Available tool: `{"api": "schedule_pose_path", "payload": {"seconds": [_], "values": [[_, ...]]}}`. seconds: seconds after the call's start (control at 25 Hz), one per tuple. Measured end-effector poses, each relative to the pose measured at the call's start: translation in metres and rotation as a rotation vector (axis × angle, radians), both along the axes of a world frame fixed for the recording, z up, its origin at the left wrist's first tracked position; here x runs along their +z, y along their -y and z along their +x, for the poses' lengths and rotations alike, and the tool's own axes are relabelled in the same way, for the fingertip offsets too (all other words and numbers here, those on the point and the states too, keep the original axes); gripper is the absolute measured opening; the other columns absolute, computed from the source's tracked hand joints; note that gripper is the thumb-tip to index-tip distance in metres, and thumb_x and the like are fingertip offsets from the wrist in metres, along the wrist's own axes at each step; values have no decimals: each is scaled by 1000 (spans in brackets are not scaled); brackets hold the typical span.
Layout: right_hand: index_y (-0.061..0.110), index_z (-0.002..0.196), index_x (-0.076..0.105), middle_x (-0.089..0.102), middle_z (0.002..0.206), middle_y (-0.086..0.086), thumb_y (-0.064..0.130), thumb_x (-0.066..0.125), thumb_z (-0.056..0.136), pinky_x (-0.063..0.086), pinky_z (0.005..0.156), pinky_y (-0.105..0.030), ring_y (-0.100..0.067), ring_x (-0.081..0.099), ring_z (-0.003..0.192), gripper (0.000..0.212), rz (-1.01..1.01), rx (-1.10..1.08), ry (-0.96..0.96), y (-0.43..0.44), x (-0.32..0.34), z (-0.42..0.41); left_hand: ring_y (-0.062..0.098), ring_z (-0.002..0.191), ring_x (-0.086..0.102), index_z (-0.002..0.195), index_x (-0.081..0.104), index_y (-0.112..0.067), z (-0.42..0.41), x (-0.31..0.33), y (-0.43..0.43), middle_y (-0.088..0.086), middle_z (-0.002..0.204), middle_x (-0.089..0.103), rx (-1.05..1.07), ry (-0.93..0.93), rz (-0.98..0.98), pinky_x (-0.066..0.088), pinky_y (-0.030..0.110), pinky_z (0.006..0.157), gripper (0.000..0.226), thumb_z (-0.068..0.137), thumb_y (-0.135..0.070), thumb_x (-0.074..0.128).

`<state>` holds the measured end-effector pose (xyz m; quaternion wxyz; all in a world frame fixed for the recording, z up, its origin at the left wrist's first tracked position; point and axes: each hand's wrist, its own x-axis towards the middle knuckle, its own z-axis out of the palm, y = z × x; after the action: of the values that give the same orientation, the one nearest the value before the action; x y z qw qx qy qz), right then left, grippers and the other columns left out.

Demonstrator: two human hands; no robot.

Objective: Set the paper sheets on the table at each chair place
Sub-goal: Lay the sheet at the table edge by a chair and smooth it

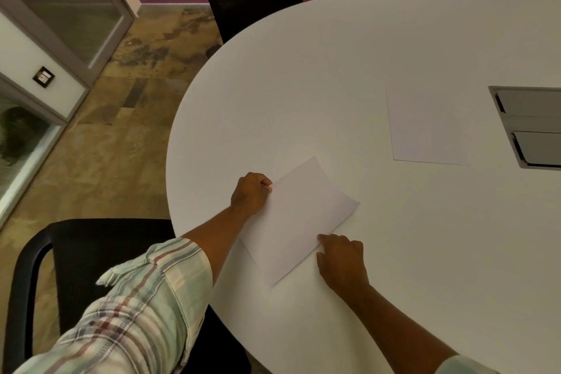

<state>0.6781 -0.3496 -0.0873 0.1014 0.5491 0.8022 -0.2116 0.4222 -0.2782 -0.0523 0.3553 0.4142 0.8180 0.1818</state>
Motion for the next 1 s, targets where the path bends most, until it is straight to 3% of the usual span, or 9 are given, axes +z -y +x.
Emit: {"api": "schedule_pose_path", "payload": {"seconds": [0.24,0.36,0.44,0.52,0.6,0.76,1.0], "values": [[19,133,50,52,128,-5,36,52,100,39,98,-44,-27,53,117,37,-102,9,115,4,1,-11,29,117,68,121,75,-15,-5,-18,0,8,124,74,-27,-34,-3,55,41,103,24,100,-12,64],[17,141,46,43,142,-9,44,52,98,38,103,-47,-31,45,127,51,-47,46,145,10,-1,-13,31,136,53,142,61,-20,-3,-24,9,7,144,61,-201,-253,20,42,44,114,42,101,-25,66],[14,152,37,24,164,-14,49,49,100,27,117,-52,-35,29,148,64,-31,78,150,13,-6,-13,31,148,40,153,51,-20,2,-28,22,7,161,46,-355,-394,40,33,44,121,58,101,-38,66],[9,161,23,4,173,-14,49,42,104,10,127,-52,-32,7,159,72,-53,105,145,15,-10,-15,33,156,28,161,39,-19,8,-33,36,10,171,31,-502,-436,7,26,44,126,75,98,-51,65],[6,163,17,1,174,-15,46,38,106,4,128,-50,-29,2,161,73,-67,108,136,15,-13,-18,39,161,14,166,24,-17,14,-41,49,16,176,13,-593,-421,-98,19,48,130,96,93,-62,66],[6,163,15,0,174,-15,45,41,105,6,128,-50,-30,1,161,74,-80,83,122,17,-14,-22,43,162,-13,169,-5,-14,18,-53,63,18,175,-18,-689,-382,-245,4,58,132,130,83,-75,70],[8,164,10,-5,174,-15,43,45,104,7,128,-50,-31,-1,161,77,-90,83,98,26,-21,-17,41,162,-18,168,-10,-16,16,-55,61,16,175,-23,-721,-384,-237,0,60,132,133,81,-74,73]]}}
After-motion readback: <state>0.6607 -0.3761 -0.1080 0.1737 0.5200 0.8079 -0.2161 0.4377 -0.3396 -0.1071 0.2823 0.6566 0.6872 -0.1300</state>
